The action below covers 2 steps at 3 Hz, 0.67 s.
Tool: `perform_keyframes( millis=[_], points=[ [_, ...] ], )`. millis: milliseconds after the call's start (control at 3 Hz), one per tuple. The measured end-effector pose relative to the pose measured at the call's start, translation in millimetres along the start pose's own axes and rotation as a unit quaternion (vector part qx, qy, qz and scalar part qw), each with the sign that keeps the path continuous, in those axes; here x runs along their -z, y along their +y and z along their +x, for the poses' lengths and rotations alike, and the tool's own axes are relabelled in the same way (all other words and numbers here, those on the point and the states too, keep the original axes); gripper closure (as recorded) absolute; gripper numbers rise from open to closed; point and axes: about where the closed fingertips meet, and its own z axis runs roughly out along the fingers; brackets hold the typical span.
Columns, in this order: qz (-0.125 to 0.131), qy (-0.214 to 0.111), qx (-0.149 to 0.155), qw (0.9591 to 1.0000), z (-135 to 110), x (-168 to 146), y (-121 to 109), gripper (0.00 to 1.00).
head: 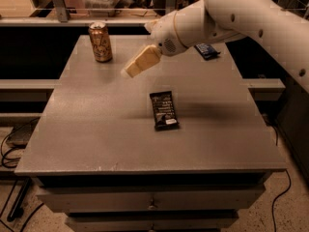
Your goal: Pick orange can
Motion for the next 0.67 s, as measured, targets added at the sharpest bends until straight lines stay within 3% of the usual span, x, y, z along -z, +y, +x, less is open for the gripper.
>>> perform_keyframes(
  millis=[667],
  points=[
    [0.02,-0.032,0.001,0.9993,-6,-42,-22,0.0]
  ],
)
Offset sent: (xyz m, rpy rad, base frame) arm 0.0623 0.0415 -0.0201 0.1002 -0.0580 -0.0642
